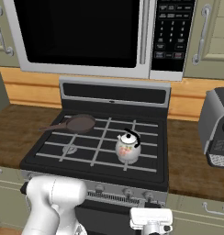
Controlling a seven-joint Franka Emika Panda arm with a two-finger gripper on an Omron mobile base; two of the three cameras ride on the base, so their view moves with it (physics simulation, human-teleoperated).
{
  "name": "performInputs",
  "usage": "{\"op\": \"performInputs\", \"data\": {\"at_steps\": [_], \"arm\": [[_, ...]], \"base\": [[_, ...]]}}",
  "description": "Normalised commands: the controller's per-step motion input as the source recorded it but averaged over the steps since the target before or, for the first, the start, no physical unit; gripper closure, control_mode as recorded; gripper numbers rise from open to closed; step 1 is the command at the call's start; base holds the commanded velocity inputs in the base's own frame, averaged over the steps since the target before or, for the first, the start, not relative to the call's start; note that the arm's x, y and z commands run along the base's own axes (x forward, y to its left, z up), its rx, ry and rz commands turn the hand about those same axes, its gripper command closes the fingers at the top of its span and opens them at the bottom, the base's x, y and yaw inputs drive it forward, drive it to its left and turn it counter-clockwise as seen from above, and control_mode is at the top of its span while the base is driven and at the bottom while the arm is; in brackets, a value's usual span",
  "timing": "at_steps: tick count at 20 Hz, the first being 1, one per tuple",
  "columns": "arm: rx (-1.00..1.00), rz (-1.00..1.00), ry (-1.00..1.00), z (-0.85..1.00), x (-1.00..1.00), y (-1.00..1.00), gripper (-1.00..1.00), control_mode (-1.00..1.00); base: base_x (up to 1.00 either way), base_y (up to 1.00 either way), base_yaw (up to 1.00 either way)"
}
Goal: Pick the kettle from the counter and place it on a stove burner. Then turn the burner on.
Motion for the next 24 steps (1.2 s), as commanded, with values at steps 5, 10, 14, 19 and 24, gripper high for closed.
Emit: {"op": "performInputs", "data": {"at_steps": [5, 10, 14, 19, 24], "arm": [[0.00, 0.00, -0.04, -0.15, 0.18, -0.21, -1.00, -1.00], [0.00, 0.00, -0.01, -0.01, 0.11, 0.00, -1.00, -1.00], [0.00, 0.00, 0.00, 0.00, 0.00, 0.00, 1.00, -1.00], [0.00, 0.00, 0.00, 0.00, 0.00, 0.00, 1.00, -1.00], [-0.02, 0.00, -0.04, 0.00, 0.00, 0.00, 1.00, -1.00]], "base": [[0.00, 0.00, 0.00], [0.00, 0.00, 0.00], [0.00, 0.00, 0.00], [0.00, 0.00, 0.00], [0.00, 0.00, 0.00]]}}
